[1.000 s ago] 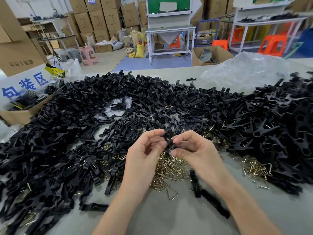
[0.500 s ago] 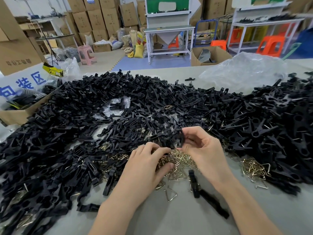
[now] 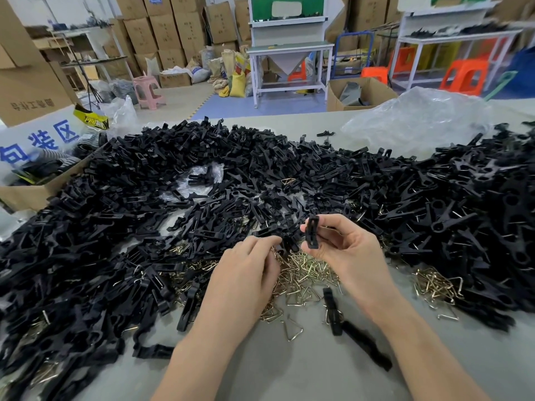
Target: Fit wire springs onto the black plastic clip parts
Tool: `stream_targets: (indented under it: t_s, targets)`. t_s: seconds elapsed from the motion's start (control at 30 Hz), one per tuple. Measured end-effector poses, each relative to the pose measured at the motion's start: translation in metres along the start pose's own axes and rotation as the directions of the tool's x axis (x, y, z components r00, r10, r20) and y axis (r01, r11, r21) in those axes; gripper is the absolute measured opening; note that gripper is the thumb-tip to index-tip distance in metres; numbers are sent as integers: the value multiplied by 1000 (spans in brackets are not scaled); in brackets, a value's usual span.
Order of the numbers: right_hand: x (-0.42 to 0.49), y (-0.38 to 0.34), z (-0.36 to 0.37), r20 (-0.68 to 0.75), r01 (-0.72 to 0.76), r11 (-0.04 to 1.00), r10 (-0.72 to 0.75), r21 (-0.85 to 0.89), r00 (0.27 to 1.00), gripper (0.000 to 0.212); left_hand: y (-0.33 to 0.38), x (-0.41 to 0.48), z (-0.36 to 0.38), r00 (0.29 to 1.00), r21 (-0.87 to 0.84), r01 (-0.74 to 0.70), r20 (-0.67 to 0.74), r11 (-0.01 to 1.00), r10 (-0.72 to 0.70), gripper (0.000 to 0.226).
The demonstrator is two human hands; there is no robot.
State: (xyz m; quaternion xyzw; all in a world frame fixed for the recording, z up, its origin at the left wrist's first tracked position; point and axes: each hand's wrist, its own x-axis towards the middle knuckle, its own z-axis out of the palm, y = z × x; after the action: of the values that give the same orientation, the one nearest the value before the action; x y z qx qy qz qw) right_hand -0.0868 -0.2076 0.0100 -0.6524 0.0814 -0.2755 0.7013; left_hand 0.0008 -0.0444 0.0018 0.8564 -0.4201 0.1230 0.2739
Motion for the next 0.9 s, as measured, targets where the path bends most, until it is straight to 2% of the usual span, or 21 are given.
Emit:
stream_targets:
  t_s: [0.23, 0.33, 0.57, 0.63, 0.73, 0.83, 0.9]
  targets:
    - [-2, -1, -1, -6, -30, 996, 30, -79, 1000, 35, 2, 6, -5, 970, -309, 123, -163, 943, -180, 24]
    - [-1, 1, -2, -9, -49, 993, 48, -106, 999, 36, -1, 6, -5, 966, -331, 171, -130, 928, -224, 23]
    - [0, 5, -3, 2, -76, 988, 77, -137, 997, 38, 2, 6, -4, 969, -344, 94, -182, 934, -165, 14]
    - [0, 5, -2, 13, -90, 987, 92, -134, 996, 40, 2, 7, -4, 961, -455, 119, -172, 883, -218, 11]
    - [0, 7, 1, 41, -119, 985, 125, -122, 991, 36, 4, 8, -6, 933, -686, 217, -63, 695, -353, 14]
    - [-1, 8, 1, 110, -146, 983, 158, -110, 981, 38, 7, 10, -7, 922, -799, 250, 25, 547, -385, 12]
    - [-2, 8, 1, 169, -159, 981, 175, -107, 970, 39, 10, 10, -8, 929, -799, 236, 18, 553, -370, 11]
